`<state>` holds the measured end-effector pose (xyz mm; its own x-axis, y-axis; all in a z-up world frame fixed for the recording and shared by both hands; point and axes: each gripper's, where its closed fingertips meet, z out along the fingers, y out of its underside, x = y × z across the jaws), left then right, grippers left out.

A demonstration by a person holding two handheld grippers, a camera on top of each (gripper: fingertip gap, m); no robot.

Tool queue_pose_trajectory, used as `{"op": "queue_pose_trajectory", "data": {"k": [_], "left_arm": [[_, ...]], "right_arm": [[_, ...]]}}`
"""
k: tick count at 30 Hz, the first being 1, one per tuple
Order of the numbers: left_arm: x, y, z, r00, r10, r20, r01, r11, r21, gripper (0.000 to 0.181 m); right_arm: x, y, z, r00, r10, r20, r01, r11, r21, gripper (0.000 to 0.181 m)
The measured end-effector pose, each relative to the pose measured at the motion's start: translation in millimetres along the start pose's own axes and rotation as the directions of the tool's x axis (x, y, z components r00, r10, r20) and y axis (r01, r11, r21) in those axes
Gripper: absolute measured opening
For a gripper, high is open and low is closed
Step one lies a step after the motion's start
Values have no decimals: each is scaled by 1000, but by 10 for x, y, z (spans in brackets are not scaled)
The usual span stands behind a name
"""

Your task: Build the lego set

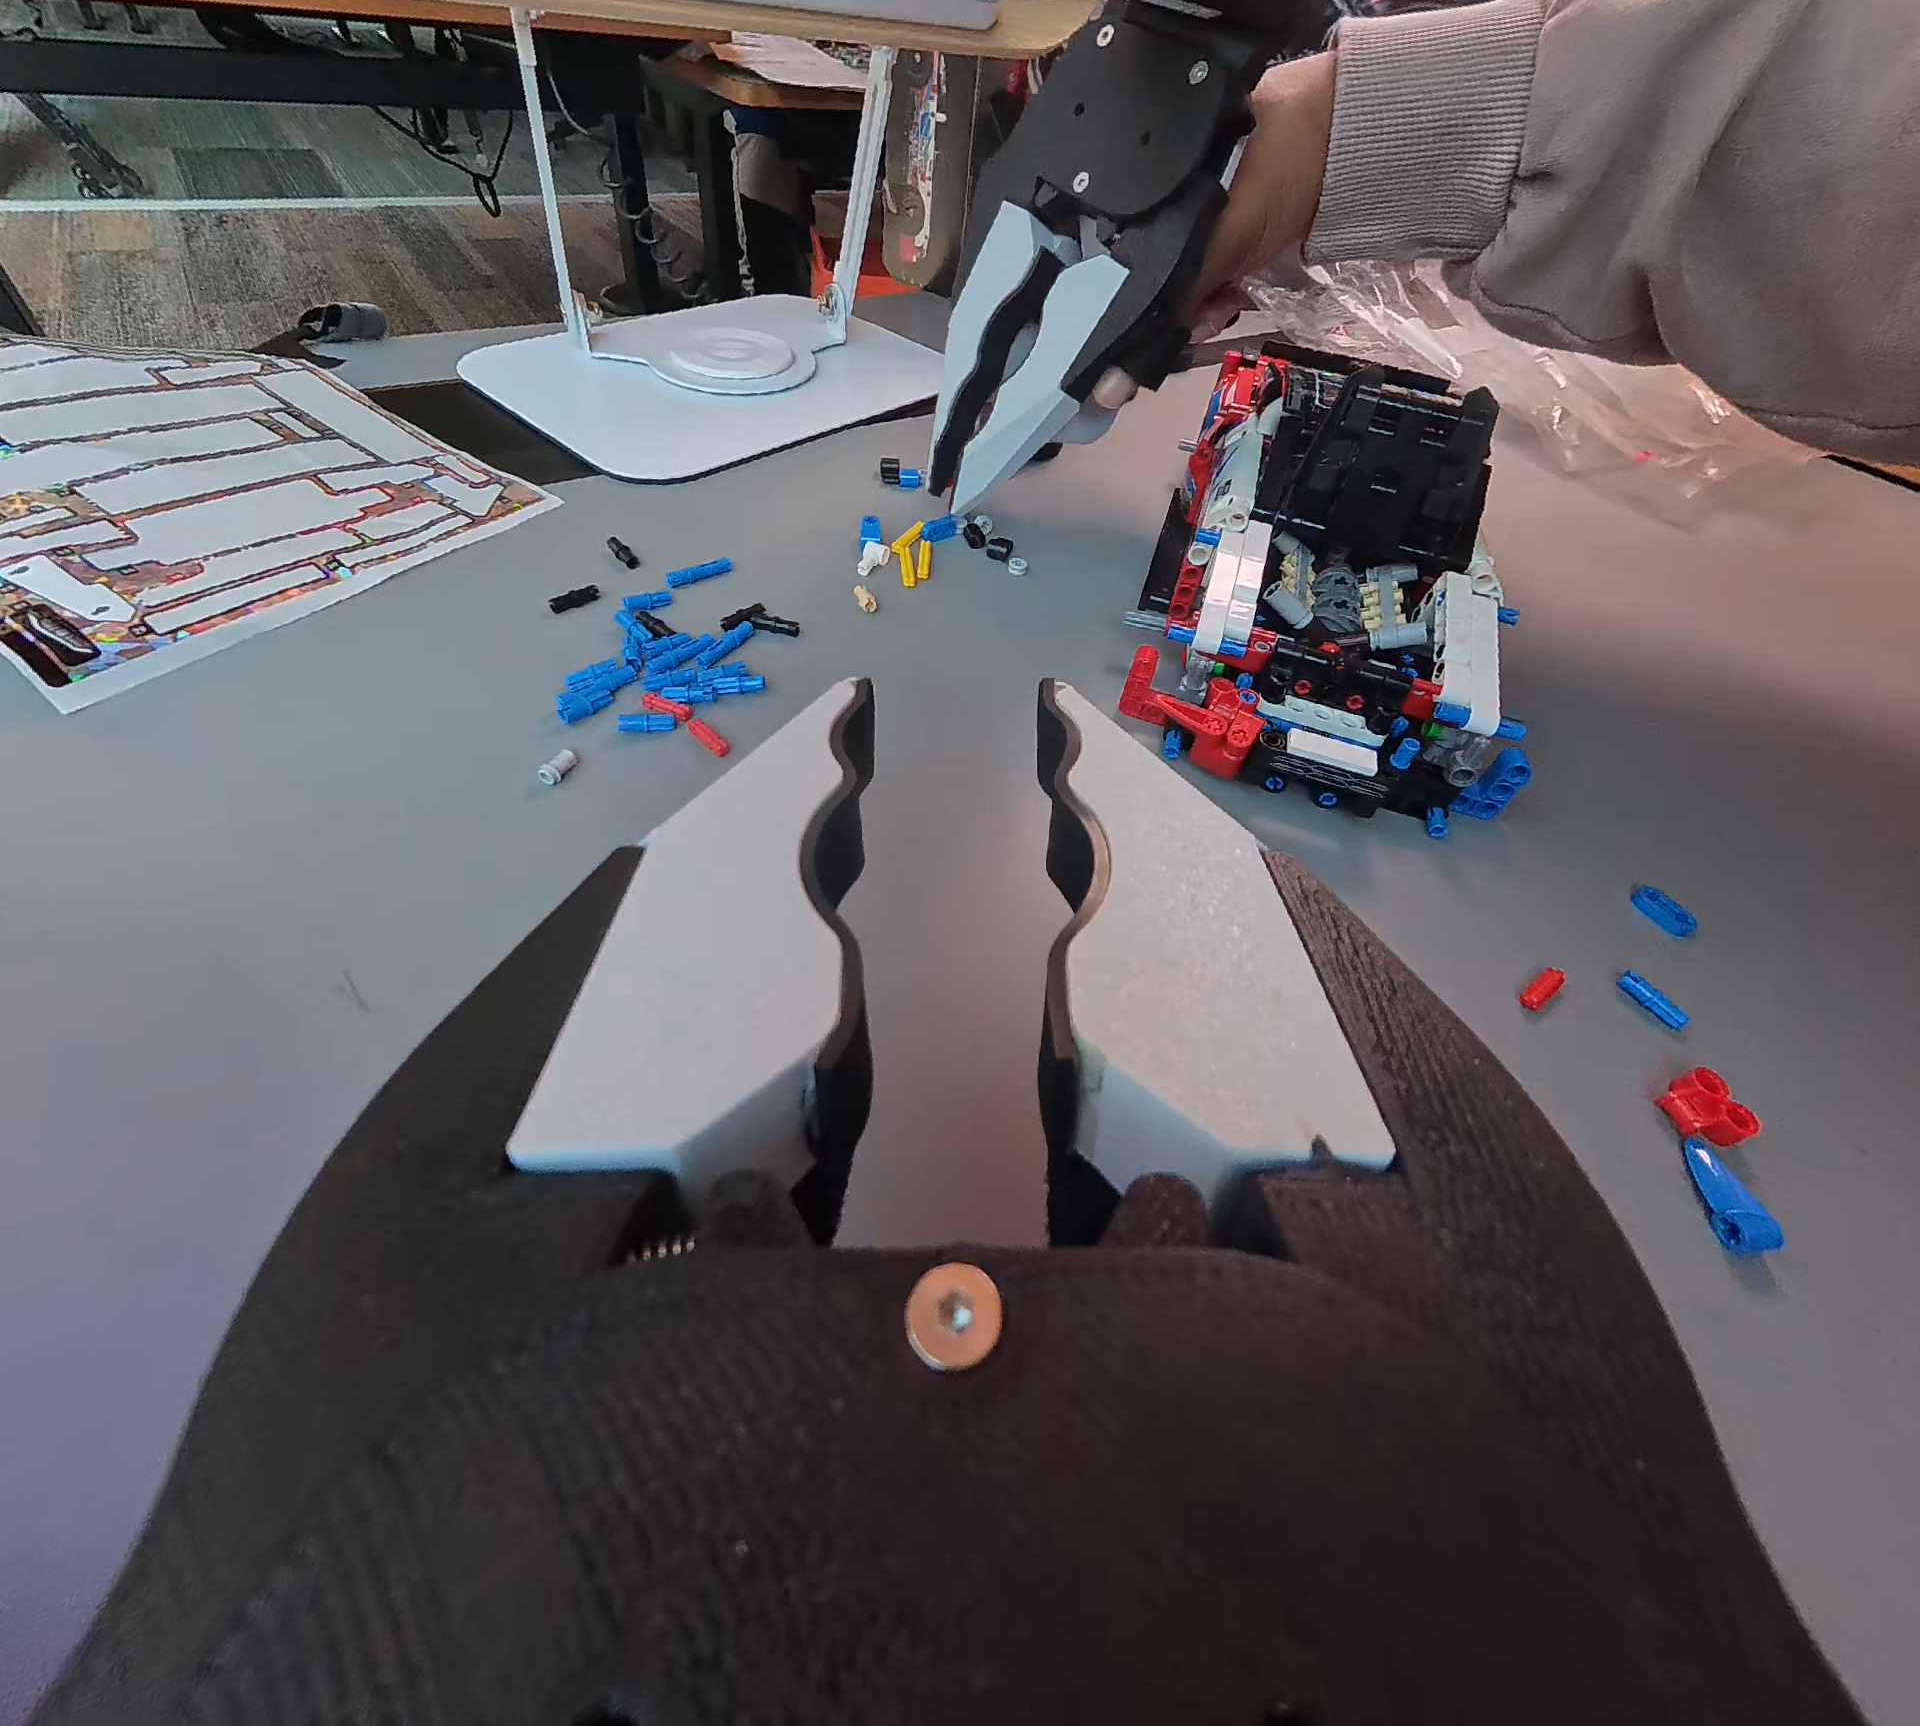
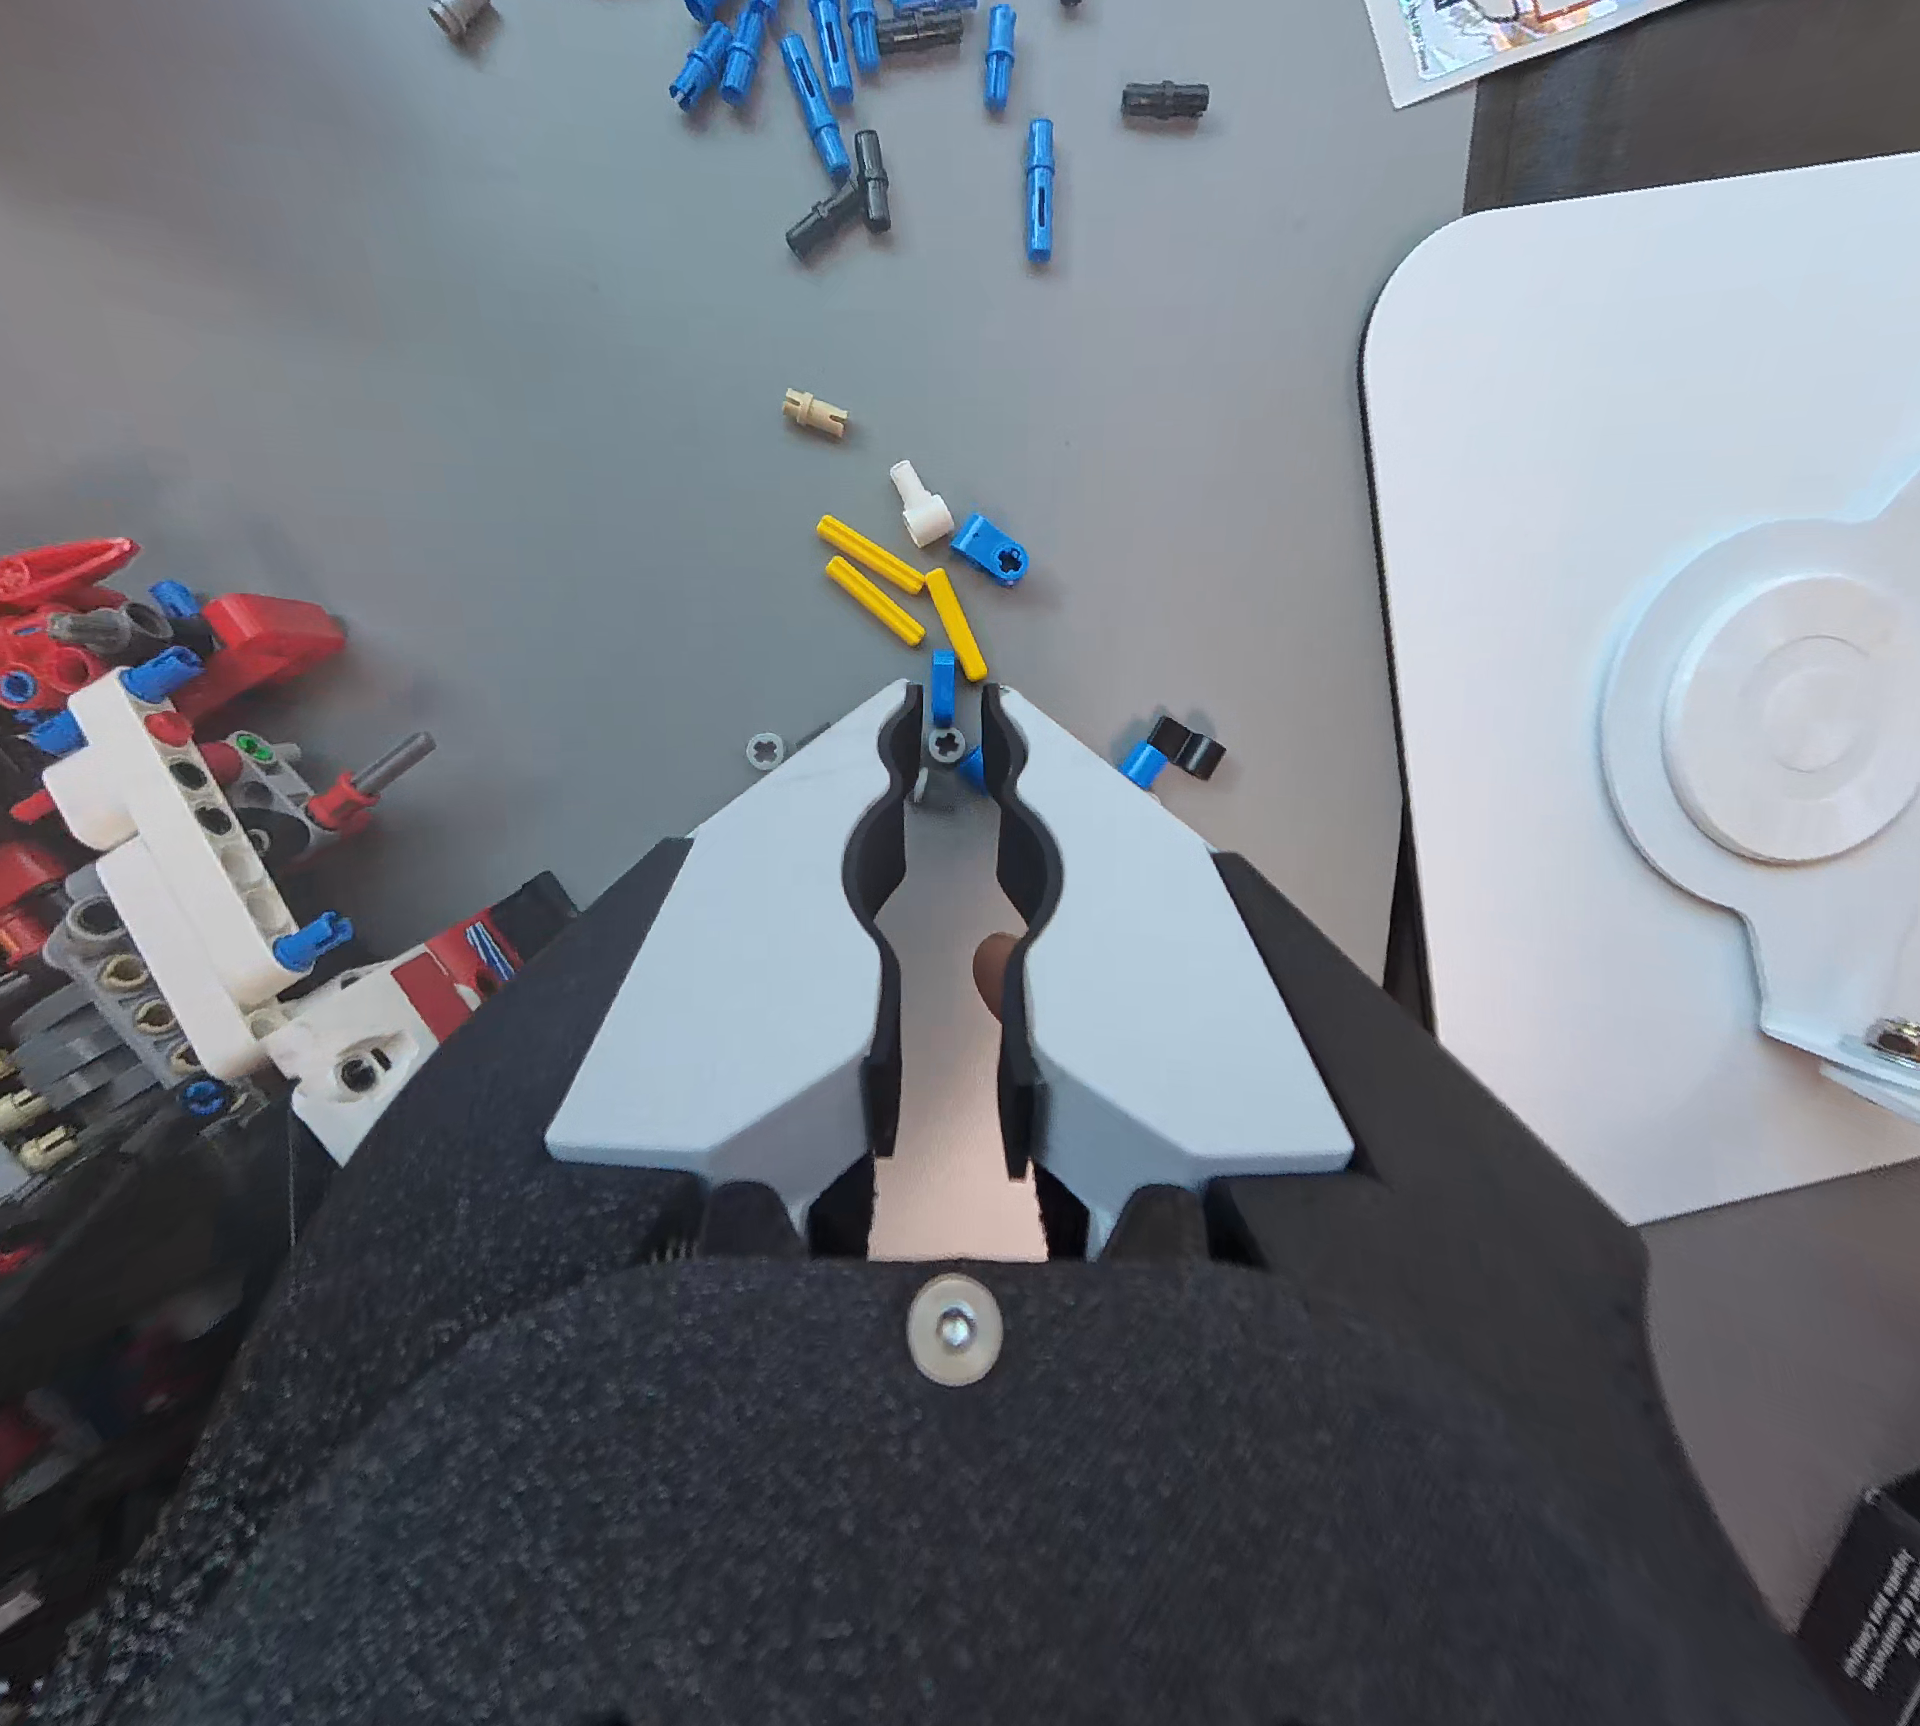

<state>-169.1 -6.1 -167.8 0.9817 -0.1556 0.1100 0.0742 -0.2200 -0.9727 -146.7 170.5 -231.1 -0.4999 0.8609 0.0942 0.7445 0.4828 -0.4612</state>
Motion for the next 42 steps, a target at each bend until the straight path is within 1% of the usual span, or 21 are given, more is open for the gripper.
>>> {"op": "queue_pose_trajectory", "data": {"k": [1,9,12,15,17,20,22,24,26,28,31,33,35,37,42], "left_arm": [[-2,-1,-1,1000,1,1,-1,1000,0,29],[2,-19,-8,1000,2,-4,-2,1000,6,29],[0,-20,-7,1000,1,-4,-1,1000,6,29],[-1,-23,-9,1000,1,-3,-1,1000,7,29],[1,-29,-12,1000,3,-3,-3,1000,9,29],[12,-50,-21,1000,8,-5,-7,1000,15,29],[32,-68,-28,1000,13,-11,-13,1000,21,29],[55,-90,-36,1000,24,-15,-24,999,29,29],[78,-108,-42,999,34,-20,-34,999,34,29],[97,-123,-48,999,41,-24,-40,998,40,29],[119,-123,-47,998,54,-25,-53,998,40,29],[130,-110,-40,997,72,-21,-71,997,35,28],[135,-99,-35,996,89,-15,-88,996,31,28],[132,-85,-29,995,102,-6,-102,994,28,28],[124,-37,-7,990,140,19,-140,990,11,27]], "right_arm": [[-6,0,22,1000,3,3,-3,1000,-7,8],[-51,19,81,1000,8,27,-7,1000,-30,0],[-53,-82,-5,1000,9,19,-10,1000,15,1],[-117,-315,-272,1000,10,-3,-9,994,113,1],[-273,-490,-539,1000,3,-10,-1,982,188,1],[-688,-658,-955,1000,-12,-10,15,961,275,1],[-1087,-662,-1160,999,-14,30,4,951,308,1],[-1507,-551,-1256,996,-6,87,-21,951,307,0],[-1857,-343,-1232,990,38,136,-75,958,276,0],[-2144,-43,-1103,979,106,174,-142,968,206,0],[-2455,372,-873,954,219,206,-247,962,119,0],[-2585,537,-769,941,268,206,-291,953,88,0],[-2689,562,-713,929,293,225,-320,943,96,0],[-2740,597,-654,928,298,223,-321,944,75,1],[-2752,621,-584,931,291,221,-308,950,46,1]]}}
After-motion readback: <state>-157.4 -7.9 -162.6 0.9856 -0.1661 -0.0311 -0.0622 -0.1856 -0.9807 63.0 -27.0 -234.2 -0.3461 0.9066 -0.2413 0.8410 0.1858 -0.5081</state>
